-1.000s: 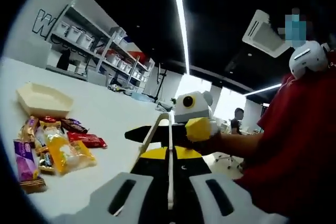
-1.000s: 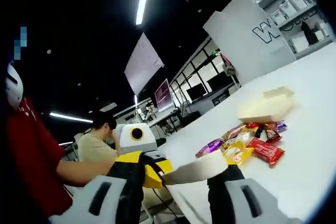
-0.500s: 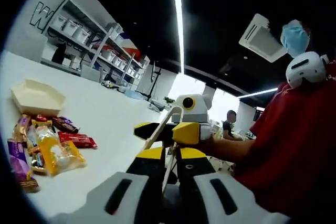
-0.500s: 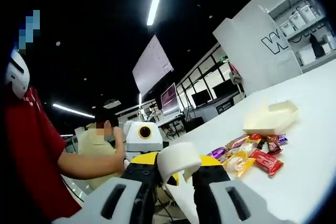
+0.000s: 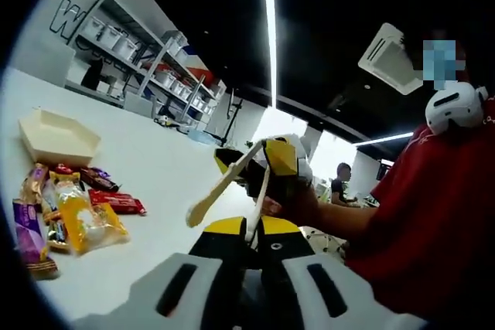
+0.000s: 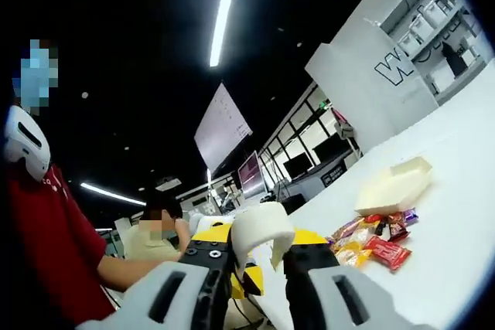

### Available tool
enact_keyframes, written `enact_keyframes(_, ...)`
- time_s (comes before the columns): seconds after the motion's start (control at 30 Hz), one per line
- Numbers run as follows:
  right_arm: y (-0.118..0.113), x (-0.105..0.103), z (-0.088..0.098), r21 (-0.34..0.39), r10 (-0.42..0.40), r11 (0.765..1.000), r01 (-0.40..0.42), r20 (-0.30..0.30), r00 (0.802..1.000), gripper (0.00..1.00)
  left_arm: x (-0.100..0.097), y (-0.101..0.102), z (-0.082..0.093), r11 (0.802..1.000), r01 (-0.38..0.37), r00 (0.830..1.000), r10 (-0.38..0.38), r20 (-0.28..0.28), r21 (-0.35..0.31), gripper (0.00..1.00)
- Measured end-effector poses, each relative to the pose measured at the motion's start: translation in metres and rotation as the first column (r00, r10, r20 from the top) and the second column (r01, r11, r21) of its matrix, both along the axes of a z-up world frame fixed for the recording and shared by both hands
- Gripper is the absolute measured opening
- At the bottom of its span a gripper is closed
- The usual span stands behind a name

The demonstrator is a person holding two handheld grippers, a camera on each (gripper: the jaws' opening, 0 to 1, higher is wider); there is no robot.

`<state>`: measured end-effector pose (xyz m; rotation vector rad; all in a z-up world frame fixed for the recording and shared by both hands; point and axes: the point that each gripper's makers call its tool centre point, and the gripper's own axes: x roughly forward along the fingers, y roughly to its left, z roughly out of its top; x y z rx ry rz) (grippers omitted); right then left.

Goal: Place the target food into the container with the food tongs after gripping and lifting it, then release it inside without dropping or visibly crushing the food.

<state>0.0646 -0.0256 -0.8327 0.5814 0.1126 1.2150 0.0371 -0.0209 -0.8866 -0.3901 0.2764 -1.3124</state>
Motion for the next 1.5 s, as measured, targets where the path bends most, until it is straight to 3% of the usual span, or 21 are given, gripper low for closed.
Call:
enact_keyframes(0.1,0.000,0.000,-0.002,-0.011,0.003,1.000,-0.003,0.000,1.000,0.19,0.001,0.000,0.000,1.000,-0.008,1.000,0.008,0.009,0.005,0.03)
enact_keyframes(0.43,0.000,0.000,-0.007,-0.017,-0.007,1.000,0.007,-0.010,1.000,0.19,0.002,0.011,0.003,0.999,-0.017,0.999,0.016,-0.043,-0.029,0.05)
enact_keyframes(0.6,0.000,-0.002,-0.006,0.004,0.008,1.000,-0.008,-0.047,0.999,0.20,-0.003,0.008,0.008,1.000,-0.010,1.000,0.010,-0.004,-0.006,0.04)
enact_keyframes(0.63,0.000,-0.004,-0.006,0.019,0.030,0.999,-0.029,-0.078,0.997,0.20,-0.005,0.008,0.009,1.000,0.003,1.000,-0.003,0.002,-0.005,0.03)
enact_keyframes(0.67,-0.001,-0.004,-0.006,0.020,0.033,0.999,-0.031,-0.077,0.996,0.20,-0.008,0.008,0.011,1.000,0.015,1.000,-0.015,-0.001,-0.009,0.02)
enact_keyframes(0.7,-0.001,-0.006,-0.004,0.021,0.043,0.999,-0.041,-0.068,0.997,0.21,-0.016,0.005,0.014,0.999,0.050,0.998,-0.051,-0.045,-0.023,0.02)
enact_keyframes(0.77,0.001,-0.011,-0.002,0.019,0.059,0.998,-0.058,-0.072,0.996,0.22,-0.023,0.003,0.015,0.995,0.095,0.994,-0.095,-0.046,-0.017,0.01)
enact_keyframes(0.87,0.008,-0.025,0.001,-0.039,0.097,0.995,-0.097,0.008,0.995,0.22,-0.031,0.003,0.017,0.989,0.148,0.987,-0.146,-0.072,0.012,0.01)
enact_keyframes(0.97,0.009,-0.029,0.004,-0.023,0.117,0.993,-0.116,0.011,0.993,0.22,-0.034,0.004,0.025,0.985,0.175,0.981,-0.174,-0.079,-0.003,0.01)
enact_keyframes(1.23,0.014,-0.041,-0.006,-0.102,0.174,0.980,-0.169,0.045,0.984,0.21,-0.034,0.007,0.025,0.976,0.194,0.981,-0.191,-0.035,0.102,0.01)
enact_keyframes(1.27,0.015,-0.043,-0.009,-0.116,0.185,0.977,-0.179,0.044,0.982,0.22,-0.037,0.008,0.024,0.968,0.206,0.978,-0.205,-0.023,0.145,0.01)
enact_keyframes(1.37,0.015,-0.045,-0.012,-0.116,0.200,0.974,-0.196,0.027,0.979,0.22,-0.038,0.006,0.024,0.957,0.217,0.975,-0.220,-0.006,0.193,0.01)
enact_keyframes(1.5,0.017,-0.047,-0.012,-0.117,0.213,0.971,-0.208,0.029,0.977,0.23,-0.039,0.002,0.029,0.952,0.228,0.972,-0.234,0.007,0.205,0.01)
